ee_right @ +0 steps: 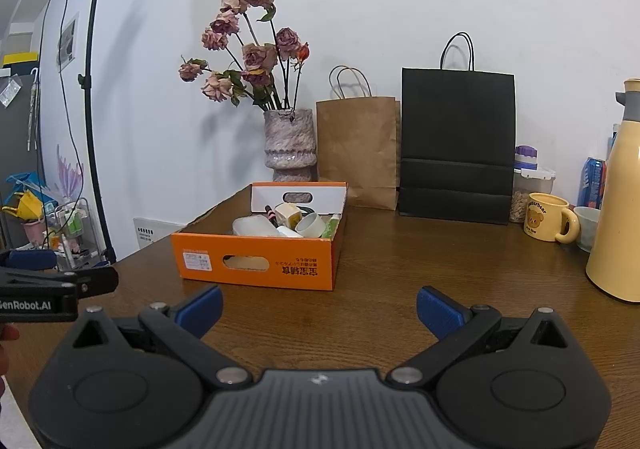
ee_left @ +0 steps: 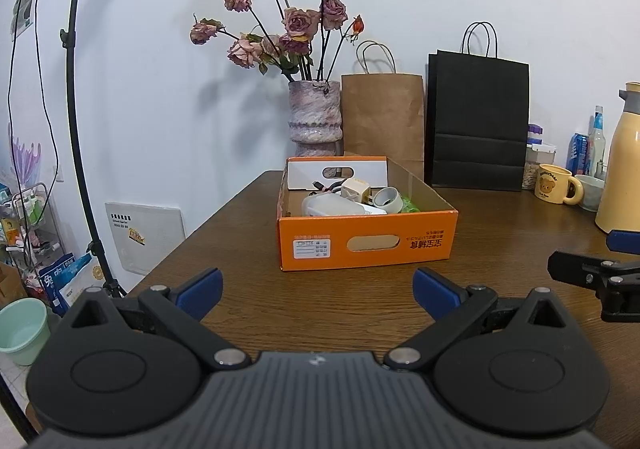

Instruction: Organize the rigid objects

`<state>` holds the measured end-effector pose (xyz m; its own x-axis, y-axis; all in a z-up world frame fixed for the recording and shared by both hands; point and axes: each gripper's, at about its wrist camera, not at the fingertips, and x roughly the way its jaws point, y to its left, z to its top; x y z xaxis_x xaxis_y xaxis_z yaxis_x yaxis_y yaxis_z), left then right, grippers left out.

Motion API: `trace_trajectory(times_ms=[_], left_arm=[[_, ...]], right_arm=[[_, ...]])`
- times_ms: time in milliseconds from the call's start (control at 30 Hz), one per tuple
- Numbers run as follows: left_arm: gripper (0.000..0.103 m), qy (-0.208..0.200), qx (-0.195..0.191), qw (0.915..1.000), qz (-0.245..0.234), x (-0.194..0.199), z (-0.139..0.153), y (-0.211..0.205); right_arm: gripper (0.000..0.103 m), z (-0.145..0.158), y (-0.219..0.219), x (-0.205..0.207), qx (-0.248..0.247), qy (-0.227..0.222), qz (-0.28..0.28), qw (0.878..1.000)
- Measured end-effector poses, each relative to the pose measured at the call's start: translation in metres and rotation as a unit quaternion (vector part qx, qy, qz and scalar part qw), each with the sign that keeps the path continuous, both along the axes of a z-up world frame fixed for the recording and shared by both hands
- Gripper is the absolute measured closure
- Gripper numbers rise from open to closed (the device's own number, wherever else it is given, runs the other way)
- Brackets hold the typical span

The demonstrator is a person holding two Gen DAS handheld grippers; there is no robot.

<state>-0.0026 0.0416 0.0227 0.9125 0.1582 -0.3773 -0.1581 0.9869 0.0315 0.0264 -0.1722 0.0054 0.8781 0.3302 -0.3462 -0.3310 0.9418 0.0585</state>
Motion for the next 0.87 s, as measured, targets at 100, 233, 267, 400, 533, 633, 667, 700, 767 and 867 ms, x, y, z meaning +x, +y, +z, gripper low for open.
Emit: trace_trajectory(times_ms=[100,233,267,400,533,633,667,700,767,867], left_arm=[[0.0,-0.001,0.001,1.0,-0.002,-0.0008,0.0008,-0.001],[0.0,-0.003,0.001,1.0,-0.005,-0.0016,0.0016,-0.0018],[0.0,-0.003,0.001,1.0,-0.005,-0.0014,0.0015,-0.0021],[0.0,-0.004,0.002,1.0,-0.002,-0.002,0.0016,-0.002],[0.0,-0.004,0.005,1.0,0.0,-0.0013,0.0016,-0.0034],[0.0,-0.002,0.004,1.0,0.0,-0.0008,0.001,-0.0035],[0.0,-0.002,0.004,1.0,0.001,-0.0006,0.0007,-0.0035],[0.0,-0.002,0.005,1.0,0.002,-0.0004,0.0004,-0.0035],[0.0,0.0,0.003,1.0,0.004,0.0005,0.0001,-0.0027],[0.0,0.001,0.002,1.0,0.004,0.0013,-0.0014,-0.0024]], right_arm=[[0.0,-0.001,0.0012,-0.0002,0.0,0.001,0.002,1.0],[0.0,-0.0012,0.0022,-0.0007,0.0,0.0,0.003,1.0],[0.0,-0.0015,0.0023,-0.0008,0.0,0.001,0.003,1.0],[0.0,-0.0013,0.0024,-0.0008,0.0,0.001,0.003,1.0],[0.0,-0.0013,0.0023,-0.0006,0.0,0.001,0.003,1.0],[0.0,-0.0037,0.0021,-0.0006,0.0,0.002,0.003,1.0],[0.0,-0.0042,0.0023,-0.0008,0.0,0.003,0.003,1.0],[0.0,-0.0048,0.0026,-0.0009,0.0,0.003,0.003,1.0],[0.0,-0.0058,0.0027,-0.001,0.0,0.004,0.002,1.0],[0.0,-0.0072,0.0021,0.0,0.0,0.006,0.002,1.0]])
